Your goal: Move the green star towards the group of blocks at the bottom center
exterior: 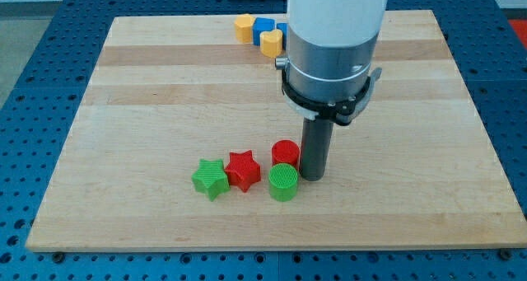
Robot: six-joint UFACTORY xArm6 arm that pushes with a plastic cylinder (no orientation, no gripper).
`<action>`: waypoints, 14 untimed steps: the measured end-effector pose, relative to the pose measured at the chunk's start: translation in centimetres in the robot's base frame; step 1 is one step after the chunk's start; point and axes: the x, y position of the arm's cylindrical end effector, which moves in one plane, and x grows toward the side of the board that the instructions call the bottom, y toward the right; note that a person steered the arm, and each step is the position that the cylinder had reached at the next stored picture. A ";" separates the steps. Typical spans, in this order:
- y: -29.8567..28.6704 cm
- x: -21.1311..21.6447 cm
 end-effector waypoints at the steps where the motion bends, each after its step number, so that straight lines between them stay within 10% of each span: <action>1: 1.3 -0.6; 5: -6.7 -6.0; 9: -19.0 -1.0; 14: -12.0 1.1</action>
